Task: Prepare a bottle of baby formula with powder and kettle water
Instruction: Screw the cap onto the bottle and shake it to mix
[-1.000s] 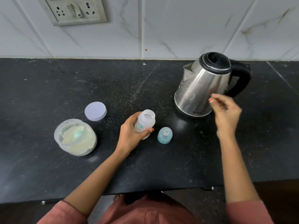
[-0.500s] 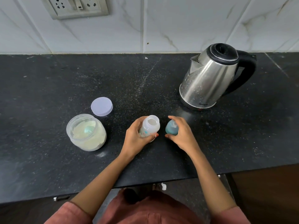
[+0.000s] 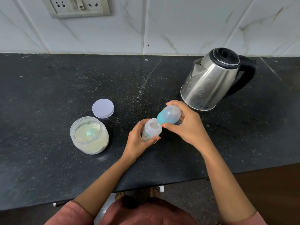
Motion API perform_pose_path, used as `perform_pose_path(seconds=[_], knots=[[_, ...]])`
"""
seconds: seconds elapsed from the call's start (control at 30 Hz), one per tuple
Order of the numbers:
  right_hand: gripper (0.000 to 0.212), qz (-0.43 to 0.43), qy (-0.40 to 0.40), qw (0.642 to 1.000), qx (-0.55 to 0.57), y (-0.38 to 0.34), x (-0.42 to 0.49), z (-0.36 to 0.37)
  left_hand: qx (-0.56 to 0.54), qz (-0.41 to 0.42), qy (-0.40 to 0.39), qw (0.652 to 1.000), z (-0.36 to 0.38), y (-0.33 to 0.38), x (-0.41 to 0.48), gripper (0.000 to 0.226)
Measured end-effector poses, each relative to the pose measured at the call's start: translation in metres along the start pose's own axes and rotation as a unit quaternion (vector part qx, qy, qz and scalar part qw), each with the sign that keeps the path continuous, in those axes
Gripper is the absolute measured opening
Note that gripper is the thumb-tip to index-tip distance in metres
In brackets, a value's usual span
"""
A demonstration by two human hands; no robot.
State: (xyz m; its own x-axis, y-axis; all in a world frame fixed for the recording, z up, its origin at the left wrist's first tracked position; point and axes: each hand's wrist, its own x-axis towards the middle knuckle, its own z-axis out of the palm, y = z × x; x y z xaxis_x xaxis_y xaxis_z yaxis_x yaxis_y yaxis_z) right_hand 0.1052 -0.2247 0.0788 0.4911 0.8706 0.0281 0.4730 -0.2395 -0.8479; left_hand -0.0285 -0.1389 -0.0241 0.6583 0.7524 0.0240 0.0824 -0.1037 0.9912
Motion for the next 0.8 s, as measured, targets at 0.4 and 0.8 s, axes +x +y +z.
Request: perform_pose_path(seconds=[0.4, 0.8], knots=[[0.063, 0.0, -0.061, 0.995, -0.072, -0.004, -0.001, 0.034, 0.007, 0.011, -0.018, 1.0, -0.003, -0.006, -0.002, 0.062], [0.073, 0.023, -0.024, 0.987, -0.156, -0.002, -0.006, 0.044, 0.023, 0.029, -0.003, 0.999, -0.003, -0.008, -0.003, 0.062]])
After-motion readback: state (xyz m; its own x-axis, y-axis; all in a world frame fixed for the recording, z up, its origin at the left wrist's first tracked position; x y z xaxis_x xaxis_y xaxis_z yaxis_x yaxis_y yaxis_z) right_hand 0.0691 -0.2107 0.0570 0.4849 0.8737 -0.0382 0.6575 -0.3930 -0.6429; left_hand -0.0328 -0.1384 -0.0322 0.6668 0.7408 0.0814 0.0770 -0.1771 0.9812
